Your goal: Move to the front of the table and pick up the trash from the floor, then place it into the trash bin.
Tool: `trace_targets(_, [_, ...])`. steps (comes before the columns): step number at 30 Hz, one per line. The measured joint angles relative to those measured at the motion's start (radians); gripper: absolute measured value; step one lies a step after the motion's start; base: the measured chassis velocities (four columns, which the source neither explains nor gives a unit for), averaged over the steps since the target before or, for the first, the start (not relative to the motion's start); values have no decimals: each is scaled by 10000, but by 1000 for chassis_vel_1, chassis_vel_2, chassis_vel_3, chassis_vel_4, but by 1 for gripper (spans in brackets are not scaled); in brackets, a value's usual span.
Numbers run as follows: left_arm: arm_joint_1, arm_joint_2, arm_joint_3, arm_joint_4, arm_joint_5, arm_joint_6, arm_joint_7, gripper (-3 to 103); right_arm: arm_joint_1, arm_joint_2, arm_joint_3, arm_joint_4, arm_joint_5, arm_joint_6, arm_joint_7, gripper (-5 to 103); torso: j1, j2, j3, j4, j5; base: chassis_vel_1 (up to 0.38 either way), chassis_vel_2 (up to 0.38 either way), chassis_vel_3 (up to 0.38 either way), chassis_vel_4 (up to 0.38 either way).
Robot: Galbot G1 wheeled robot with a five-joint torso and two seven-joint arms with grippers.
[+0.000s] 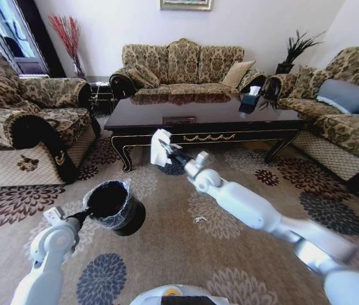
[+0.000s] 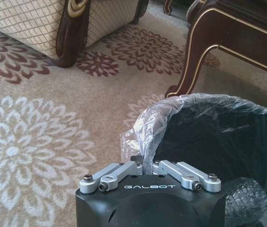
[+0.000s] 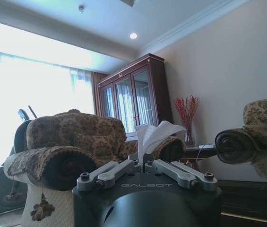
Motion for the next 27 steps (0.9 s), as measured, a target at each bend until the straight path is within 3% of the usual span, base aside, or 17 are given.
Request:
trace_targets(7, [-1120,261,354,603,-112,-2,57,3,817,594,-1008,-91,345,30,-118,0,0,0,-1,-8,4,0,0,0,0])
trace_targets(16, [-2420,579,1218,1378,-119,-1,55,3,1258,2361,-1701,-549,528,327,-389,0,0,0,-1,-1,1,0,0,0,0])
trace_targets(21, [-2931,694,1559,1585,-154,-1,134,3,1290,2701,-1956,-1050,345,379,-511,0,0,0,-1,-4,1,0,0,0,0])
trace_targets(27, [-3139,746,1593,1635,-205,-1,305,3,838,2505,-2182,-1469,-200,524,-433,0,1,0,-2,-5,3,0,0,0,0])
